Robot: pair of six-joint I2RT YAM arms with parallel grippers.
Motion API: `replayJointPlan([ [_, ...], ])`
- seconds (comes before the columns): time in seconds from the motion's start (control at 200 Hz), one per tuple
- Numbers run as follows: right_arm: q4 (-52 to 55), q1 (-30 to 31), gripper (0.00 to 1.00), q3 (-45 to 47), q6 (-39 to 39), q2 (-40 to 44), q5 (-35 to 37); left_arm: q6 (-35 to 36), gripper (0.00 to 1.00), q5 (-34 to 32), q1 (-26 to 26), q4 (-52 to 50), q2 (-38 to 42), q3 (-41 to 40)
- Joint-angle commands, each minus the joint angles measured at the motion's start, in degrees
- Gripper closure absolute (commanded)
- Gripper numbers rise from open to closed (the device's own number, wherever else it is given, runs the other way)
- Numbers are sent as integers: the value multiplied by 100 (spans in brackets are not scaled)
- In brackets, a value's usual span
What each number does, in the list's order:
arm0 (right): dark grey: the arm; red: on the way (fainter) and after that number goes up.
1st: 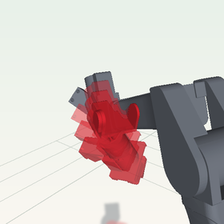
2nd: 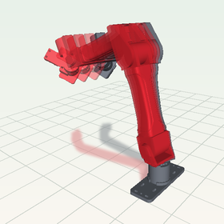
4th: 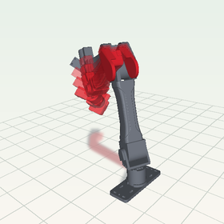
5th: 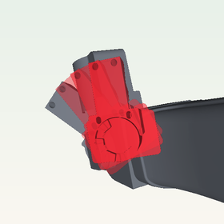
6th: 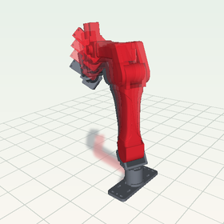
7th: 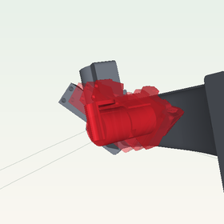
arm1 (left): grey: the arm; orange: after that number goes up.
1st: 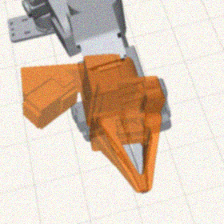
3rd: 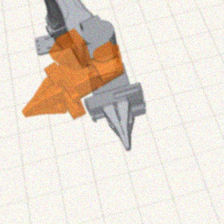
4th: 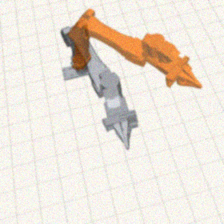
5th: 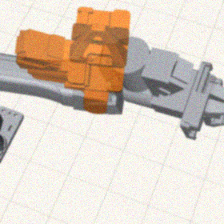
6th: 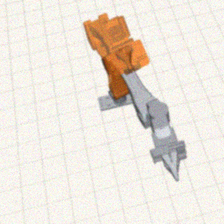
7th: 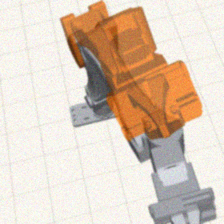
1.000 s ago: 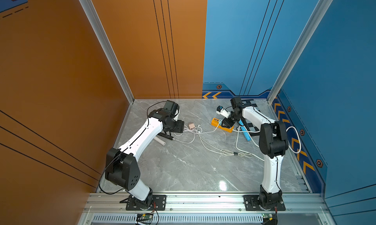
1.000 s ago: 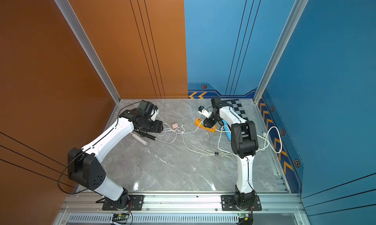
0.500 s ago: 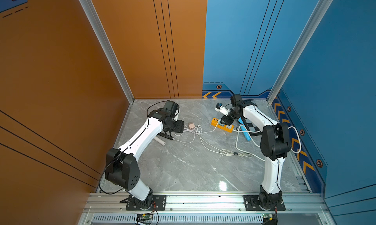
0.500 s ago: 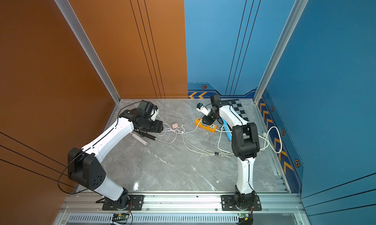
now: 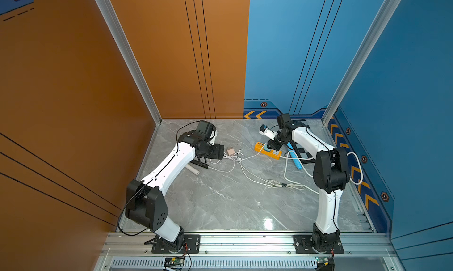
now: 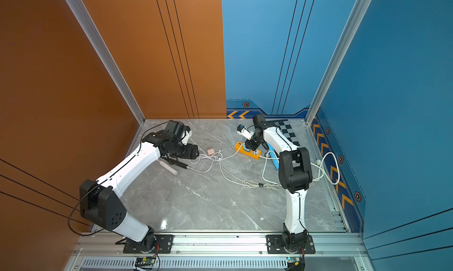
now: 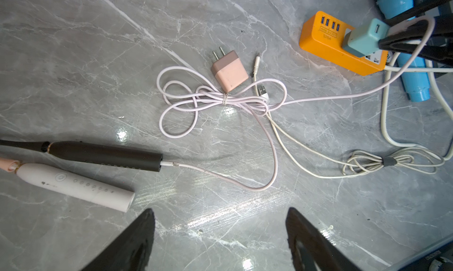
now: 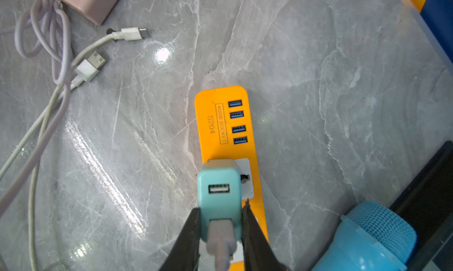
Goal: Charge the electric toothbrush
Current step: Insert the plug into the socket.
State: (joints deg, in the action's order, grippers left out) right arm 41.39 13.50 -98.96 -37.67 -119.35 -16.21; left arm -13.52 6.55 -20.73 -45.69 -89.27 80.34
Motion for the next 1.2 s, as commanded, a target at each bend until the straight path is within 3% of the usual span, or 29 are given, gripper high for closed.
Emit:
replayJointPlan([
  [0.0,36,-80,76,131,-127,-489,672,-2,6,198,-10,104,187,-99],
  [0.255,54,-108,77,208,-66,-732,658,-2,1,218,-9,154,235,-158],
  [0.395,-160,-128,58,205,295,-68,203,-14,0,206,-10,170,154,-150],
  [0.561,-657,-130,42,644,631,912,162,-170,1,228,-57,168,-38,-24],
  [0.886,-1123,-225,31,1980,887,2355,265,-362,4,165,-401,151,-895,839],
  [0.996,-1353,-242,31,2304,1481,2908,203,-383,7,157,-490,132,-1343,1308],
  [1.111,-1750,-139,33,2692,2959,3569,483,-484,13,201,-650,76,-1793,1794],
  [1.136,-1752,-92,34,2780,3248,3720,585,-494,19,184,-706,51,-1861,1866],
  [1.196,-1800,38,35,3052,3793,4074,821,-498,25,160,-862,28,-1941,1924],
])
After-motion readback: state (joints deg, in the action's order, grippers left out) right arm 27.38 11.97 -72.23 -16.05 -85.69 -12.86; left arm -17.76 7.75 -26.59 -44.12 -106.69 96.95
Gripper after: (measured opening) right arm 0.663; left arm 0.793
